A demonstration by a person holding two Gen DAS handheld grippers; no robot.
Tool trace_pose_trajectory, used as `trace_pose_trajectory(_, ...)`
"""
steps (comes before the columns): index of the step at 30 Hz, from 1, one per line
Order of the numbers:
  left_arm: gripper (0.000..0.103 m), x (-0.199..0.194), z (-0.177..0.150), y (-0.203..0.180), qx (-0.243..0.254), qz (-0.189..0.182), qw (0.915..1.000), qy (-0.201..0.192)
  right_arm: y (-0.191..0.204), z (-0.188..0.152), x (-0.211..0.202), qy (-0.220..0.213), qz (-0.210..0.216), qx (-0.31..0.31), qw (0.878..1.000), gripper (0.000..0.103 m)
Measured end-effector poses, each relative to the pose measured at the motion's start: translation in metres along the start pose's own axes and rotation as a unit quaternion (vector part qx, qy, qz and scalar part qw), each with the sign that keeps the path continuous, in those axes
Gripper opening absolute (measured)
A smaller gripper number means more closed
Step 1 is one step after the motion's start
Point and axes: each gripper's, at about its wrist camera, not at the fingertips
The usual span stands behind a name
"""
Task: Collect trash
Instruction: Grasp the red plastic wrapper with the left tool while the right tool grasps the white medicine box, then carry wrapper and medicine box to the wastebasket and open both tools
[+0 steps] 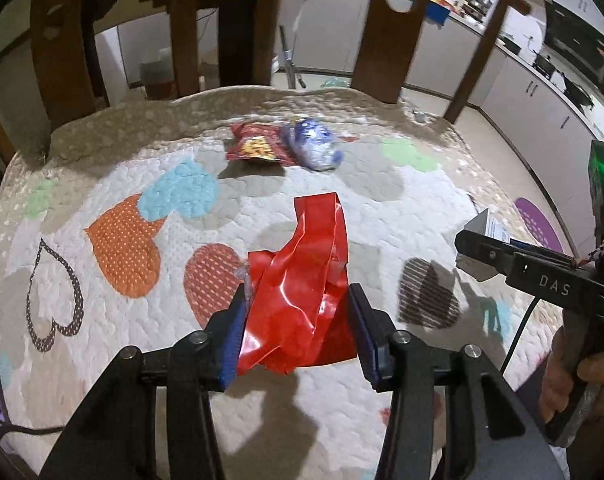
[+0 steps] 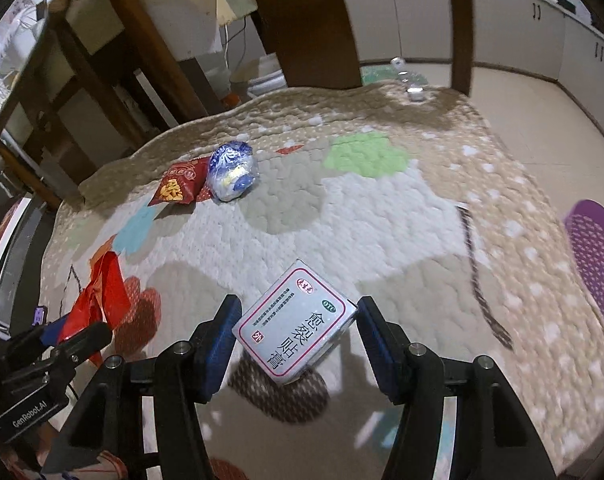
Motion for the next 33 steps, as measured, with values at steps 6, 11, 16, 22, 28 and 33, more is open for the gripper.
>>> trace_pose_trajectory(6,0.046,-0.021,-0.001,-0.023,0.022,0.000,0.9997,-0.010,-0.023,-0.017,-0.033,-0.028,0.001,0.015,1.000,0.064)
trace_pose_trajectory(11,0.046,-0.038,-0.003,-0.038,0.041,0.012,0.9989,-0.020,-0.040,-0.028,-0.058,-0.051,-0.001,0.030,0.998,0.064)
trace_pose_trajectory(16,0.046,-0.050,0.001,-0.049,0.054,0.018,0.9980,-0.026,-0.055,-0.031,-0.081,-0.074,-0.005,0.038,0.996,0.064)
trace_pose_trajectory(22,0.046,-0.048,0.008,-0.064,0.078,0.026,0.9964,-0.022,-0.071,-0.029,-0.098,-0.097,-0.010,0.050,0.994,0.064)
trace_pose_trajectory(28,0.046,-0.035,0.020,-0.082,0.102,0.022,0.9945,-0.010,-0.091,-0.026,-0.103,-0.110,-0.018,0.064,0.992,0.064)
trace_pose_trajectory(33,0.046,-0.021,0.038,-0.105,0.126,0.010,0.9919,-0.003,-0.114,-0.023,-0.103,-0.117,-0.026,0.077,0.990,0.064)
Point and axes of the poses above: each gripper's, at about its wrist camera, not at the fingertips, and x roughly the way its jaws point, y to its left, z to its top, and after that the axes turned 14 degrees about x, right-handed
